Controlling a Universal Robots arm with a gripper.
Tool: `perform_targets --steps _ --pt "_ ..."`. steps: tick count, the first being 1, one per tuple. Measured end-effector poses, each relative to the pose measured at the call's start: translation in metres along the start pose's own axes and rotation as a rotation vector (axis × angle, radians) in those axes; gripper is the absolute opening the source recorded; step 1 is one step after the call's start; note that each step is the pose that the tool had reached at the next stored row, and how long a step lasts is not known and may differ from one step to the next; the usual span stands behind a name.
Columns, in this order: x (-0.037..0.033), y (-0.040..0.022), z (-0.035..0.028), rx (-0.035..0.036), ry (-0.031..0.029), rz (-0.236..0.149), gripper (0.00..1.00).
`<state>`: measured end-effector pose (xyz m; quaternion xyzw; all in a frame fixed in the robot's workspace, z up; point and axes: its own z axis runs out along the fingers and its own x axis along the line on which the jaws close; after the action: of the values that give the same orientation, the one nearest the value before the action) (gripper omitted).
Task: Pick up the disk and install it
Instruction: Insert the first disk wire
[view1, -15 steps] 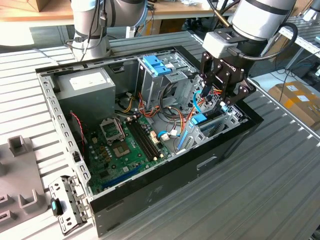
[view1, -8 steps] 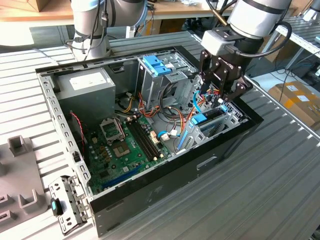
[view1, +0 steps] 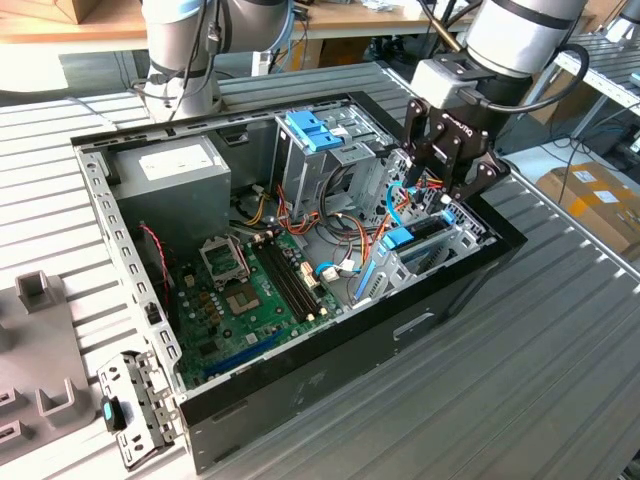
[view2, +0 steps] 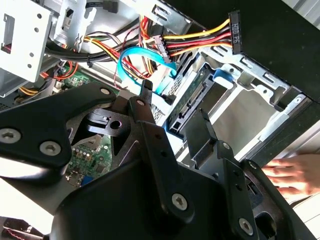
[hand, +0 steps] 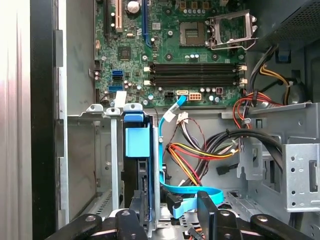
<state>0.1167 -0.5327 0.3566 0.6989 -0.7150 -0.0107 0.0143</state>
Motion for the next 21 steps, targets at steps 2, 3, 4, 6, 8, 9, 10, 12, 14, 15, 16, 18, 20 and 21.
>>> perform_targets --steps 2,3,4,6,8,9,10,12,14,15,16,18,20,21 --pt "0.0001 -0.0002 0.0001 -0.0005 0.0 0.0 0.55" --pt "0.0007 -0.0002 0.0002 -0.0005 -0.0002 0.0 0.55" --pt "0.0011 -0.0002 0.0002 -0.0005 -0.0005 0.0 0.55" --pt "0.0016 -0.0003 0.0001 -0.0005 -0.0013 0.0 0.55" --pt "0.0017 -0.0002 -0.0009 -0.0005 -0.0013 0.0 0.55" --pt "0.0017 -0.0003 -0.0015 -0.0005 -0.0015 0.0 0.55" --pt "0.0018 -0.0003 -0.0018 -0.0005 -0.0015 0.0 0.55" --pt "0.0021 -0.0003 -0.0019 -0.0005 -0.0015 0.0 0.55" --pt "0.0021 -0.0003 -0.0019 -0.0005 -0.0015 0.0 0.55" --pt "0.0021 -0.0003 -0.002 -0.0005 -0.0013 0.0 0.55" --pt "0.0021 -0.0003 -0.0019 -0.0005 -0.0013 0.0 0.55" --pt "0.0021 -0.0003 -0.002 -0.0005 -0.0012 0.0 0.53" --pt "0.0021 -0.0003 -0.0019 -0.0005 -0.0012 0.0 0.47" --pt "0.0021 -0.0003 -0.002 -0.0005 -0.0012 0.0 0.4"
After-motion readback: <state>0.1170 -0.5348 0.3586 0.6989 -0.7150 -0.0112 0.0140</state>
